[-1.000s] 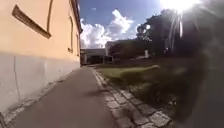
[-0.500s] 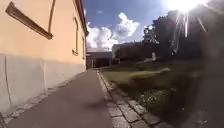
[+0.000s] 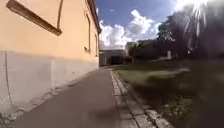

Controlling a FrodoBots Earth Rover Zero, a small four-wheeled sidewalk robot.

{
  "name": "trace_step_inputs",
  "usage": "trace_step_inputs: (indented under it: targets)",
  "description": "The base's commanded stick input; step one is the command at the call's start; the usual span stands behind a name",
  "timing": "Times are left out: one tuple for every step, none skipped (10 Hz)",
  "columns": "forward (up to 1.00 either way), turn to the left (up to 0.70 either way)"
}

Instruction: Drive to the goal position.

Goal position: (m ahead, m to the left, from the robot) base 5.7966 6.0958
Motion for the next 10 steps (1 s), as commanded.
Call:
trace_step_inputs:
  targets:
    - [0.70,0.00]
    - [0.70,0.00]
    - [0.70,0.00]
    - [0.70,0.00]
    - [0.70,0.00]
    - [0.70,0.00]
    - [0.70,0.00]
    - [0.70,0.00]
    - [0.70,0.00]
    - [0.70,0.00]
